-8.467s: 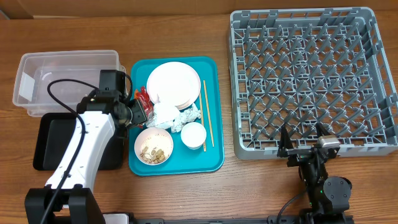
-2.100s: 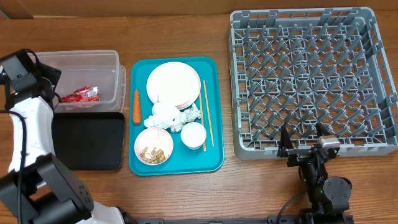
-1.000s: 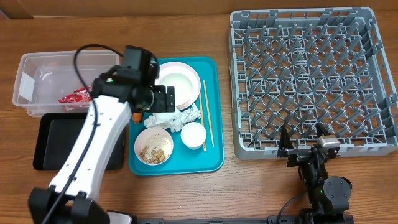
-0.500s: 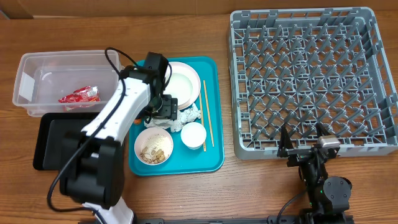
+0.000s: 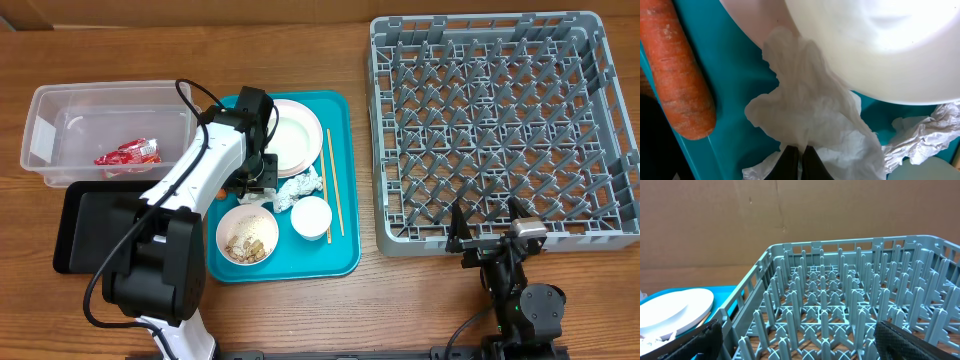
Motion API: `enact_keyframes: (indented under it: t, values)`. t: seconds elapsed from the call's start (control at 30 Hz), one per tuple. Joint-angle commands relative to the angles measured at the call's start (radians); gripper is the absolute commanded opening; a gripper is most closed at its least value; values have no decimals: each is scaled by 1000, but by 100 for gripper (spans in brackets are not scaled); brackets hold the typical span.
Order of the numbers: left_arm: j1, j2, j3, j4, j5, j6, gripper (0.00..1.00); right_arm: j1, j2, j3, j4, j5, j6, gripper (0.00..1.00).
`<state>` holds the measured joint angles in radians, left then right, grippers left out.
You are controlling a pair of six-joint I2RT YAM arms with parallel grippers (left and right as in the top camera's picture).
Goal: Sort waste into correct bins and load items into the dishwasher
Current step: 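Move the left gripper to the crumpled white tissue and grasp it, then carry the tissue left and release it into the clear bin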
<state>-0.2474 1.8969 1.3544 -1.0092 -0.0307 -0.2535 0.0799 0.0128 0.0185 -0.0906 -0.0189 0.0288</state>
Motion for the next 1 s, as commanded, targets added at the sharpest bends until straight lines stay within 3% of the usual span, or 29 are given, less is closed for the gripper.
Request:
enact_keyframes:
  t: [0.0,0.53,0.97]
  values:
    - [-1,5,7,-8,-3,6,4,-2,-10,-11,7,3,-2,100]
    - [63,-1,505,-346,-103,6,4,-2,-10,-11,7,3,-2,100]
    - [360,0,570,-197,-137,-96,4,-2,-10,-11,7,3,-2,100]
